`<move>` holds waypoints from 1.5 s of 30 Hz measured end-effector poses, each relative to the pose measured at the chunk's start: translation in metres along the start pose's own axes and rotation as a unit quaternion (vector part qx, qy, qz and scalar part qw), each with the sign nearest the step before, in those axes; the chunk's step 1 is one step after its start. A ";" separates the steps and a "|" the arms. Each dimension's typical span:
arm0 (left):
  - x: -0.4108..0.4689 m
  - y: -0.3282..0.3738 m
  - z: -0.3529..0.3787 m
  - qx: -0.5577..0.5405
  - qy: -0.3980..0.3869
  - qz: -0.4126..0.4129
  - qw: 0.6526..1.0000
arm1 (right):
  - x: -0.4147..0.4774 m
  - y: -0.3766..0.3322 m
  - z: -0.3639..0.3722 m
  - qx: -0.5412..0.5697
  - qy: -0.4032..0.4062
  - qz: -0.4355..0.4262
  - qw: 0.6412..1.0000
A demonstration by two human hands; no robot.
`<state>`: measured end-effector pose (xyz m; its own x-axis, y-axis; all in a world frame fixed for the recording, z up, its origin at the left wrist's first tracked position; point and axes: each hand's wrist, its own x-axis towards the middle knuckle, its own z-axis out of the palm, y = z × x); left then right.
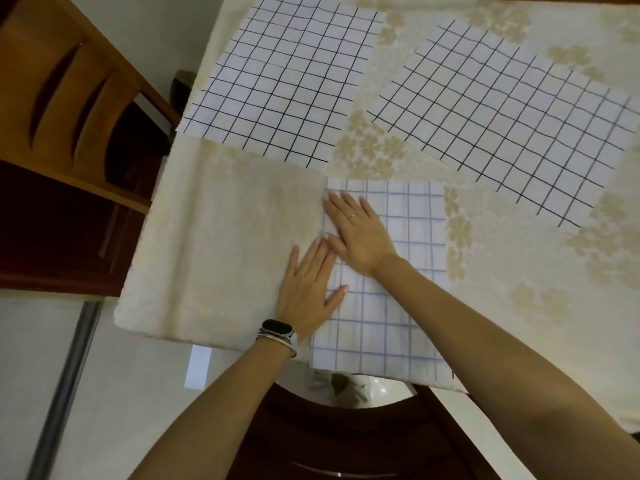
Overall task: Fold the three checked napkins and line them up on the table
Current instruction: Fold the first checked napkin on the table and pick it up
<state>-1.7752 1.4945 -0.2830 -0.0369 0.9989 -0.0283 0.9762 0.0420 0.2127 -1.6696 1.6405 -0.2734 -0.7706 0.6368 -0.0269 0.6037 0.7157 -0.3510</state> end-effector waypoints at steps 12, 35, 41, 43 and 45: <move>-0.002 -0.001 -0.001 0.021 -0.041 0.000 0.999 | -0.144 -0.013 0.015 -0.060 -0.011 0.005 0.998; -0.096 -0.004 -0.025 -0.036 -0.084 0.219 0.971 | -0.255 0.042 -0.027 0.011 -0.037 -0.028 0.999; -0.092 -0.003 -0.031 -0.035 -0.084 0.192 0.977 | -0.253 0.041 -0.028 0.020 -0.023 -0.024 0.999; -0.088 0.003 -0.036 -0.076 -0.074 0.149 0.983 | -0.251 0.040 -0.029 0.035 -0.019 -0.013 0.999; -0.084 0.009 -0.041 -0.127 -0.066 0.087 0.986 | -0.249 0.040 -0.031 0.044 -0.020 -0.004 0.999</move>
<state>-1.7716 1.4122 -0.2387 0.1709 0.9809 -0.0927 0.8793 -0.1094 0.4635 -1.4469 1.5193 -0.2520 -0.7841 0.6177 -0.0602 0.5784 0.6922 -0.4316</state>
